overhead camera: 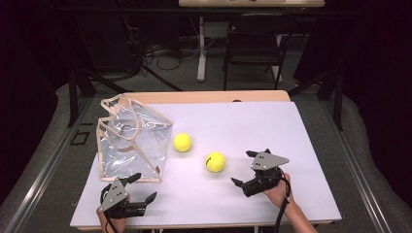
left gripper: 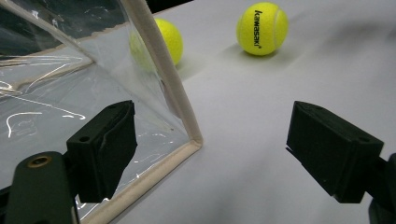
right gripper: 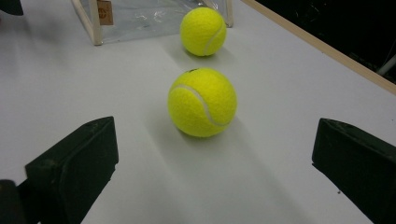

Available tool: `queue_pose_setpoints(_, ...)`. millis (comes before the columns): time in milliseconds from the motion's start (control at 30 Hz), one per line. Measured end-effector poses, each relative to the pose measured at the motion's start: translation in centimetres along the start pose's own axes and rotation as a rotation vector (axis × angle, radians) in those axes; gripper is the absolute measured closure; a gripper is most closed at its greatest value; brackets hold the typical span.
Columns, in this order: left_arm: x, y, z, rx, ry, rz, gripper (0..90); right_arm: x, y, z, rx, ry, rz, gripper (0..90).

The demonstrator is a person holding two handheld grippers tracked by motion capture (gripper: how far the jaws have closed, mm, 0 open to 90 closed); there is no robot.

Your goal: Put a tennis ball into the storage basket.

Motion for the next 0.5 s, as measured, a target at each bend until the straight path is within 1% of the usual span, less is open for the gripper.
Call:
queue_pose_setpoints(233, 0.0, 0.0, -0.1, 0.005, 0.000, 0.003, 16.0, 0.9, -0.5, 0.1, -0.016, -0.017, 0.028, 0.0)
queue_pose_setpoints(300, 0.0, 0.0, 0.0, 0.000, 0.000, -0.005, 16.0, 1.2, -0.7, 0.1, -0.022, -0.023, 0.036, 0.0)
queue_pose_setpoints(367, 0.0, 0.0, 0.0, 0.000, 0.000, 0.001, 15.9, 1.5, -0.9, 0.0, -0.021, -0.030, 0.039, 0.0)
queue_pose_setpoints(500, 0.0, 0.0, -0.1, 0.002, 0.001, -0.003, 15.9, 1.9, -1.3, 0.1, -0.029, -0.037, 0.050, 0.0)
Point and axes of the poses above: each handheld gripper's, and its own axes: x roughly forward along the jaws, y roughly out of its underside, z roughly to its left, the point moved 3 cm from there along x, roughly forward along the jaws, and after that the axes turned 10 degrees about y, right-handed, at the moved point
